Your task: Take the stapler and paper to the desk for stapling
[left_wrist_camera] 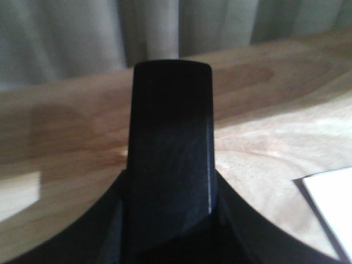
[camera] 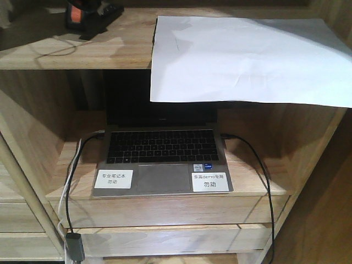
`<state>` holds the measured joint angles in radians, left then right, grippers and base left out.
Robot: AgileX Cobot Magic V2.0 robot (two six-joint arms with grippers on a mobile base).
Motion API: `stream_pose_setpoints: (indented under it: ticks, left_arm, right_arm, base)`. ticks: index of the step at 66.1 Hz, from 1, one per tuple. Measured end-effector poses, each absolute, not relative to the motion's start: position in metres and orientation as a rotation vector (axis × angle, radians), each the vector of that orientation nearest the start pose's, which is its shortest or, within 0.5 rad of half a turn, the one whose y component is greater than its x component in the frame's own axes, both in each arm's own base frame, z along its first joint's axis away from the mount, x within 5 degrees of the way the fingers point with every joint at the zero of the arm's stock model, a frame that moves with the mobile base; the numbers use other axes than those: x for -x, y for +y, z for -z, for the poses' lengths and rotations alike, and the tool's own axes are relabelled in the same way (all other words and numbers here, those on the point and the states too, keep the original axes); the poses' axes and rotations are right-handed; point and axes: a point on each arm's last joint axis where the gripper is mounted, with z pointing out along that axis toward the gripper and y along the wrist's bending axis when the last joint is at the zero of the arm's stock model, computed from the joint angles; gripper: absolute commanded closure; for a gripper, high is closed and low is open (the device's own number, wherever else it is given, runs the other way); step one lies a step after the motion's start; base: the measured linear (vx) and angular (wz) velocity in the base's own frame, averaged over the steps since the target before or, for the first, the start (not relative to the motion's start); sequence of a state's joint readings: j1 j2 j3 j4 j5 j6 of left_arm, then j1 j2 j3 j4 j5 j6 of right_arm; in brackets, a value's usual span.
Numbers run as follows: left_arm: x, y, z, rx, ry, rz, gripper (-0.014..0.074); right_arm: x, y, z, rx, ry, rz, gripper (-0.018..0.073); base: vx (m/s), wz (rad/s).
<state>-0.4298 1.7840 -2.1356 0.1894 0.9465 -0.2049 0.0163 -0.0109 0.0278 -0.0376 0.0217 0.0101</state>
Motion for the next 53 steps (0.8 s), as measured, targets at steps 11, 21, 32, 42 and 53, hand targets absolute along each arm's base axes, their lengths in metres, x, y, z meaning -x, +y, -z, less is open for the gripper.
stream_pose_setpoints:
  ticks: [11,21,32,42,53]
  left_arm:
    - [-0.336,-0.138,-0.502,-0.257,2.0,0.159,0.0604]
    - [-0.31,-0.126,-0.521,-0.269,1.958,0.153,0.0604]
    - [-0.276,-0.112,-0.519,-0.284,1.933,0.159,0.0604]
    - [-0.236,-0.097,-0.504,-0.294,1.889,0.211,0.0604]
    - [-0.188,-0.078,-0.485,-0.319,1.86,0.23,0.0604]
  right_arm:
    - [-0.057,0.001,-0.202,0.033,1.522,0.01,0.0568]
    - [-0.057,0.001,-0.202,0.033,1.522,0.01,0.0568]
    - [-0.057,0.001,-0.202,0.033,1.522,0.01,0.0568]
    - [-0.057,0.001,-0.202,0.033,1.522,0.01,0.0568]
    - [-0.057,0.001,-0.202,0.033,1.522,0.01,0.0568]
  base:
    - [0.0,0.0]
    - [0.0,0.0]
    - [0.0,0.0]
    - [0.0,0.0]
    - [0.0,0.0]
